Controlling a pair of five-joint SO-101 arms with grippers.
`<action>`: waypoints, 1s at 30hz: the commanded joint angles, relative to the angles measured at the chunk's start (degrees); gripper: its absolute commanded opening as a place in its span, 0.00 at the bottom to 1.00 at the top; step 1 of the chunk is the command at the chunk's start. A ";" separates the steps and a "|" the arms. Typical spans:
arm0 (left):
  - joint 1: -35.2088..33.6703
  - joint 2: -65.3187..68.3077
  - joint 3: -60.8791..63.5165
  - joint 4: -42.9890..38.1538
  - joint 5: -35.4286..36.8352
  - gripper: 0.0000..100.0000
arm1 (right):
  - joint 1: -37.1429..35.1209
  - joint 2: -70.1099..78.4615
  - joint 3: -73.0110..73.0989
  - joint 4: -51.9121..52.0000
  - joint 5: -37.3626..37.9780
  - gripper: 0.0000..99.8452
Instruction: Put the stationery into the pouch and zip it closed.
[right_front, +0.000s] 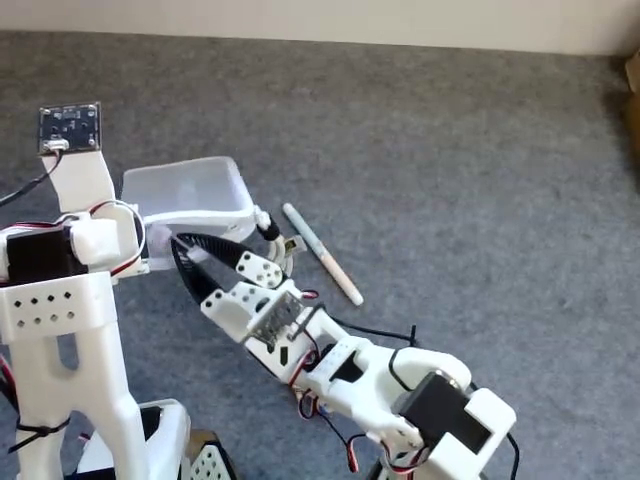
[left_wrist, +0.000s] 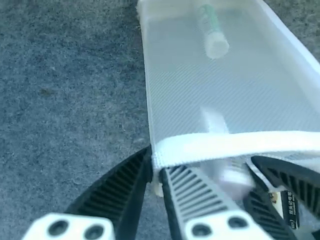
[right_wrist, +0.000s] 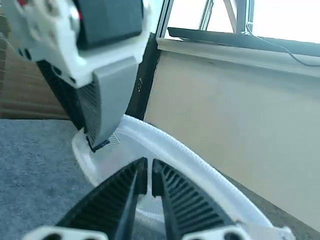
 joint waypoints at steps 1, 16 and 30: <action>0.57 -0.04 -3.21 0.44 -0.26 0.01 | 0.66 -0.66 -3.30 0.31 0.35 0.00; 0.57 -0.04 -3.12 0.26 -0.35 0.01 | 0.40 -2.95 0.22 0.31 0.35 0.00; 0.57 -0.04 -3.12 0.18 -0.35 0.01 | 3.21 -34.24 6.55 30.29 0.09 0.00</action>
